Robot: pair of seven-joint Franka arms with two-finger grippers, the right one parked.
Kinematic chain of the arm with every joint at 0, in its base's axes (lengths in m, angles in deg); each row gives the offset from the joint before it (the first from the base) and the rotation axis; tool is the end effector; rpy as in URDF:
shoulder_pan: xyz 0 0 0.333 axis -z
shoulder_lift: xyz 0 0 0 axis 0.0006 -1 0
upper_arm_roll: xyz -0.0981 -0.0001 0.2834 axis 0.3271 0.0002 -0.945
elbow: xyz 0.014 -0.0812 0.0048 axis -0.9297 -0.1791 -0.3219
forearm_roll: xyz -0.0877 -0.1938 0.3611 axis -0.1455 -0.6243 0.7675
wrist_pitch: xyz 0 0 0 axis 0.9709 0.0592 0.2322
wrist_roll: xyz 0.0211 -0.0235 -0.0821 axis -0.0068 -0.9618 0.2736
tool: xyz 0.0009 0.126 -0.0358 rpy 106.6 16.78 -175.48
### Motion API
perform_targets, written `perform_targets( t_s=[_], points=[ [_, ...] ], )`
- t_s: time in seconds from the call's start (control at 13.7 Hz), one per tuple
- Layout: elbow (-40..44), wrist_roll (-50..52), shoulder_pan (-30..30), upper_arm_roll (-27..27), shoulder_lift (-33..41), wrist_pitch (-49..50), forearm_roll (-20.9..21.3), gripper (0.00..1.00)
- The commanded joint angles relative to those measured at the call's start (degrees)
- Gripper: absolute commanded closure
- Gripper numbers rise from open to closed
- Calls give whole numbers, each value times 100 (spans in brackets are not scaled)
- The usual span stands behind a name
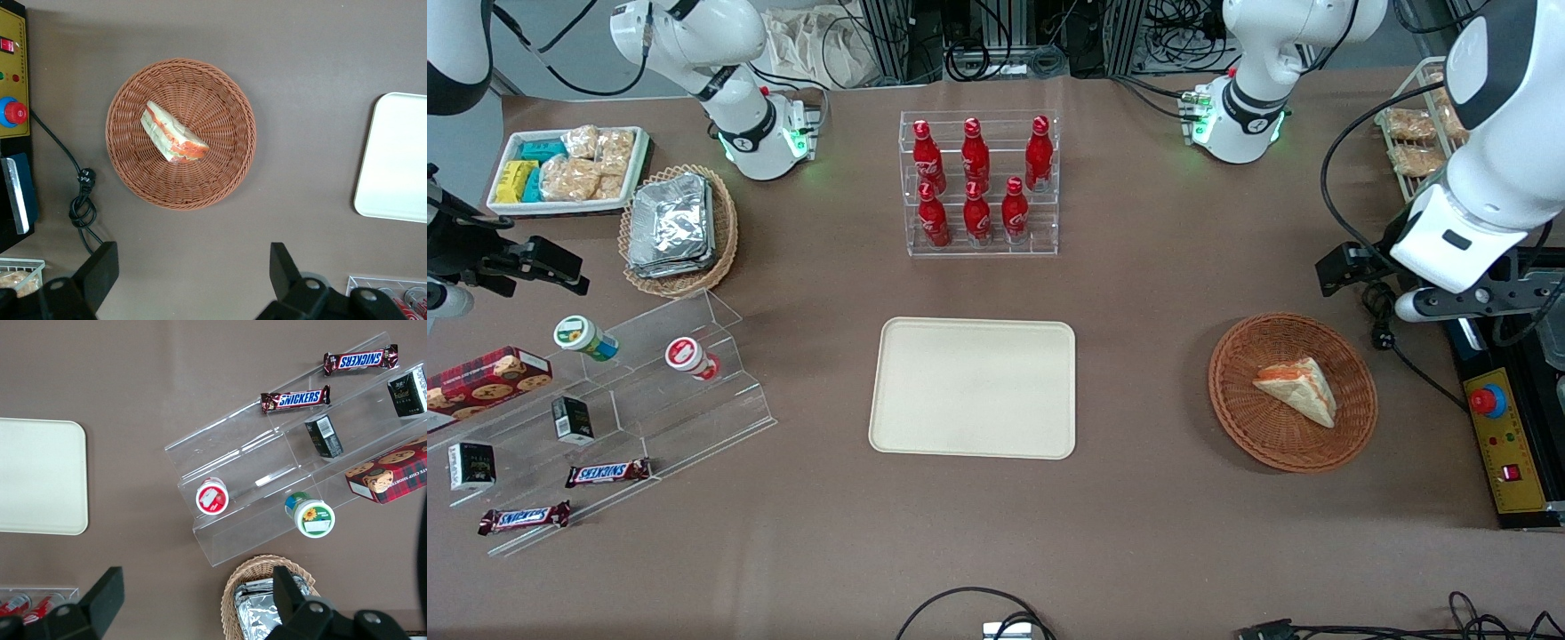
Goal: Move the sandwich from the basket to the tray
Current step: 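Lower the open left gripper onto the wrapped sandwich in the wicker basket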
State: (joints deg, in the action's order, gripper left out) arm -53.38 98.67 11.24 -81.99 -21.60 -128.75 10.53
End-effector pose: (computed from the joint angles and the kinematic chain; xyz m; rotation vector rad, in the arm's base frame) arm 0.5883 -0.0892 0.5391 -3.1033 -0.0845 0.0519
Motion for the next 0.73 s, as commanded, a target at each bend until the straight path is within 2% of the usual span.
perform_targets(
  t_s=[0.0, 0.15, 0.44, 0.51, 0.66],
  points=[
    [-6, -91, -101, 87, 22, -9, 57, 0],
    [-67, -82, -128, 43, 22, -87, 30, 0],
    [-717, 75, -172, -140, -65, -948, 109, 0],
    [-770, 476, -172, -185, -197, -1080, 109, 0],
    [-963, 1932, -172, -247, -548, -1457, 162, 0]
  ],
)
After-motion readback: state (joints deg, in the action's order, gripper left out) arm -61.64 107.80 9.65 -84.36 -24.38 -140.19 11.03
